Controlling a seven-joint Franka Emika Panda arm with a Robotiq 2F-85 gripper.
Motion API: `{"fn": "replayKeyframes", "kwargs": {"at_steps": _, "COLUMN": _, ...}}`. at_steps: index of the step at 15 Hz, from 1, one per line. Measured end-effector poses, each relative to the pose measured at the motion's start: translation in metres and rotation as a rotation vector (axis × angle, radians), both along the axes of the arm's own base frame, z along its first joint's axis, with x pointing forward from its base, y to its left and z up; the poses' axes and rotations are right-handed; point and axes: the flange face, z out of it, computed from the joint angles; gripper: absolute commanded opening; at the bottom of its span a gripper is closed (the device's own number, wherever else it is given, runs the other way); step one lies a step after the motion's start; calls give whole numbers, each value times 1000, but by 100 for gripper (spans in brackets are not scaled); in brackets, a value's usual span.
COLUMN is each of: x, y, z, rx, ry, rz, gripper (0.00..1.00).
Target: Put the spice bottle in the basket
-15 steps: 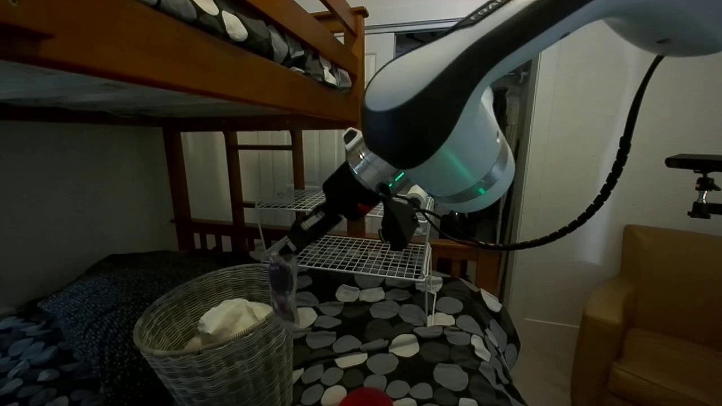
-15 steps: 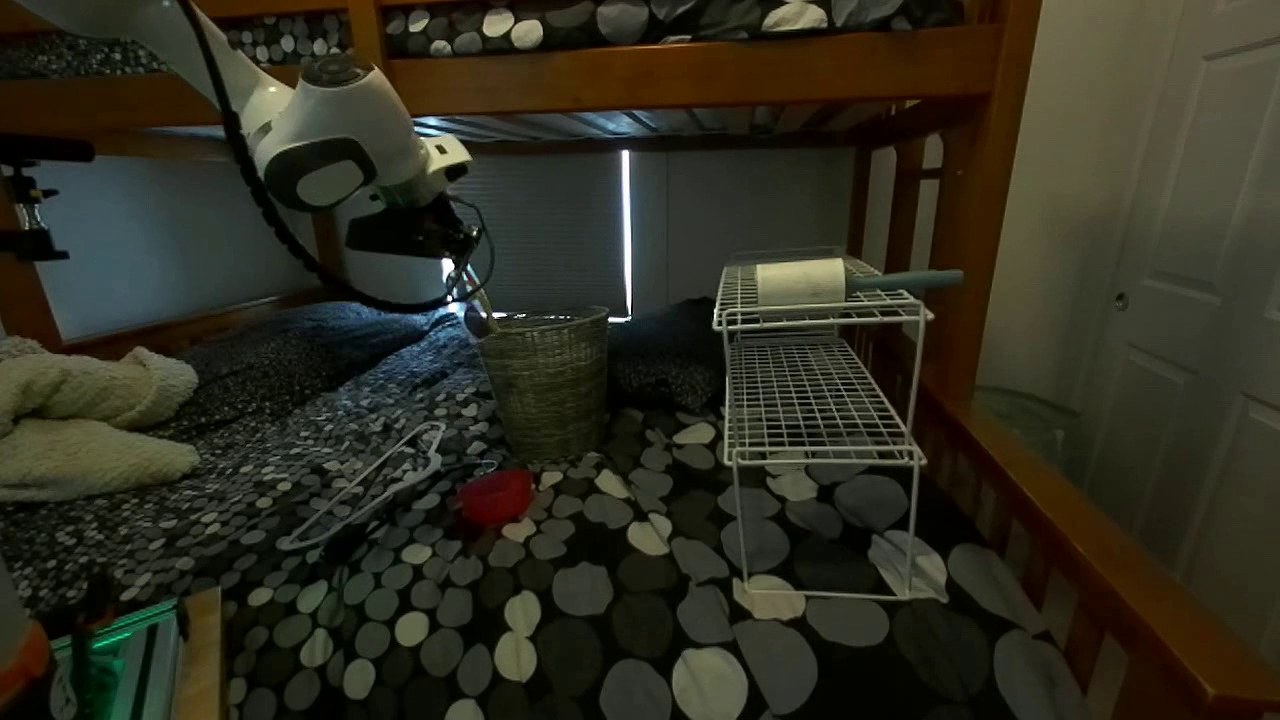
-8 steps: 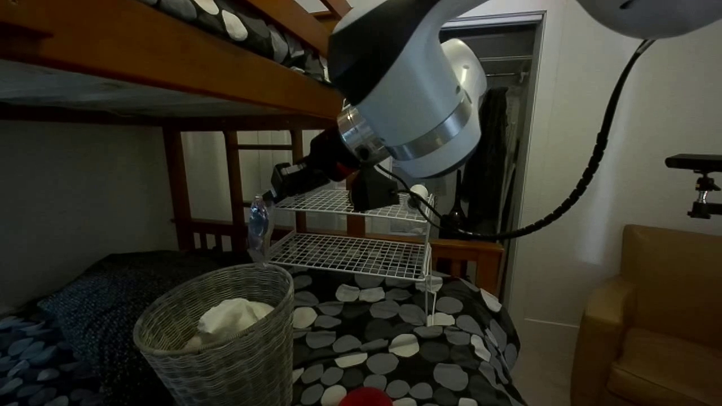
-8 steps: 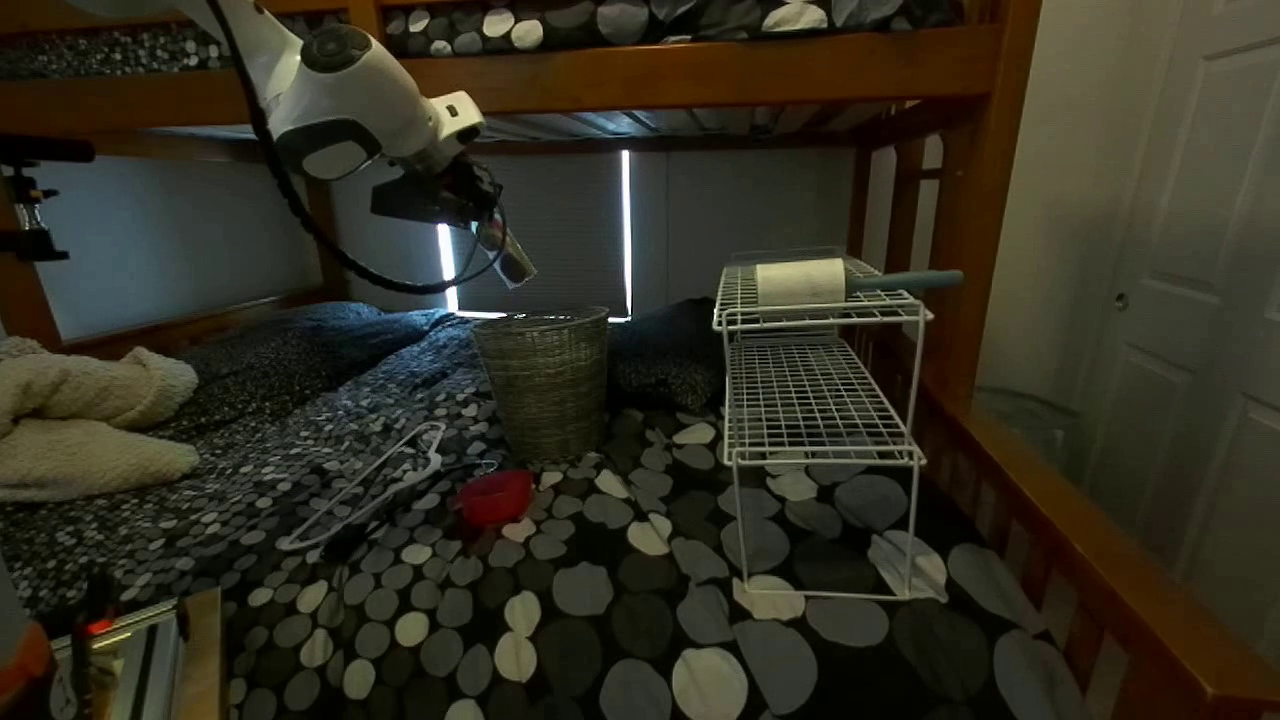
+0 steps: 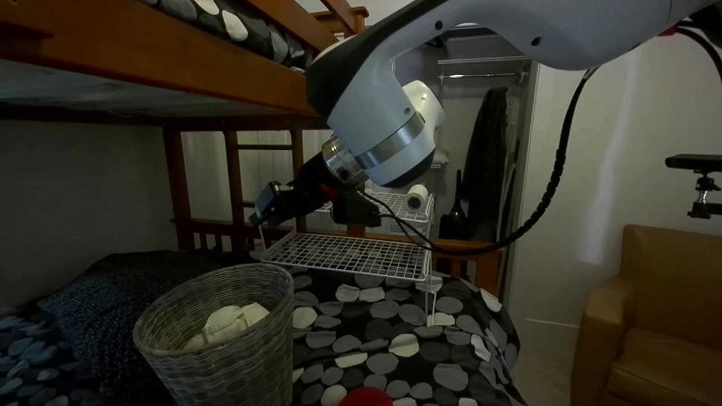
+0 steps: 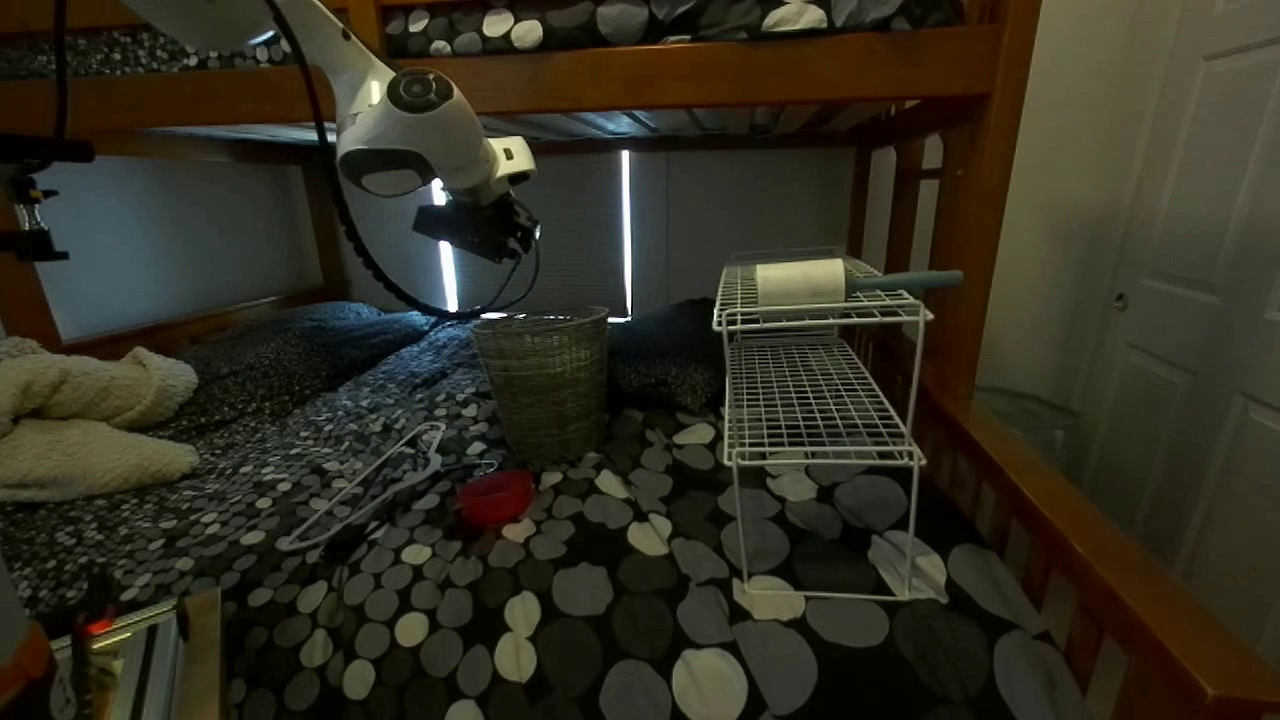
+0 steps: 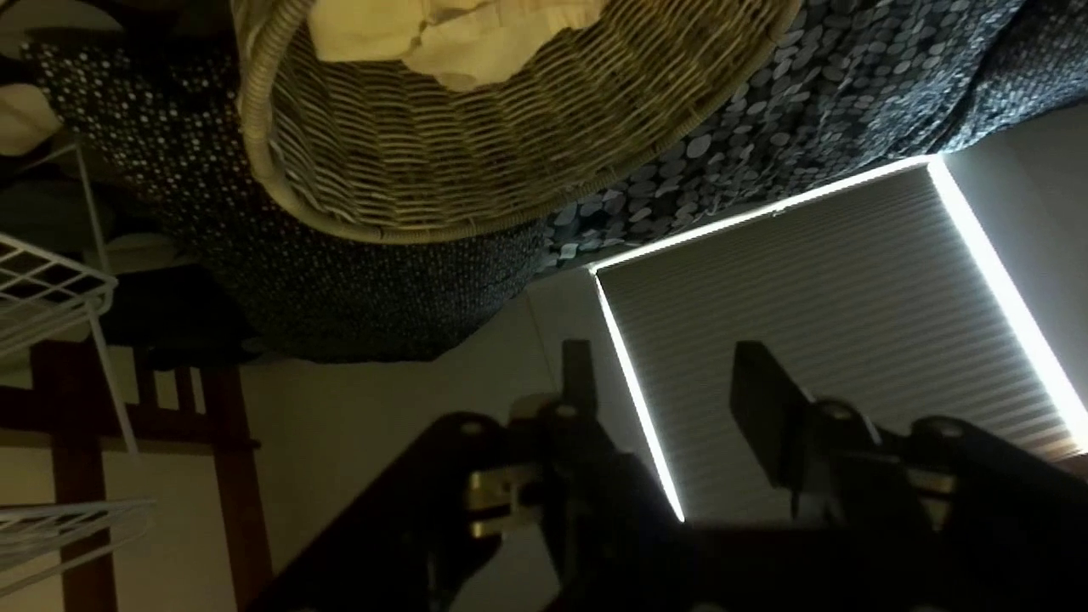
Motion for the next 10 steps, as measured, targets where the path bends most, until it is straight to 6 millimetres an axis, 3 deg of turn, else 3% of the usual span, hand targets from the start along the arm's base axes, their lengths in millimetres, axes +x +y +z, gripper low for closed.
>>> {"fn": "replayKeyframes", "kwargs": {"at_steps": 3, "x": -1, "y": -7, "z": -17, "rx": -31, "ry": 29, "rz": -9, "gripper": 99}}
{"fn": "replayKeyframes", "kwargs": {"at_steps": 7, "x": -39, "y": -39, "z": -63, "rx": -217, "ry": 69, "rz": 49, "gripper": 100}}
{"fn": "replayKeyframes", "kwargs": {"at_steps": 10, "x": -82, "y": -60, "z": -71, "rx": -329, "ry": 16, "rz": 150, "gripper": 100}}
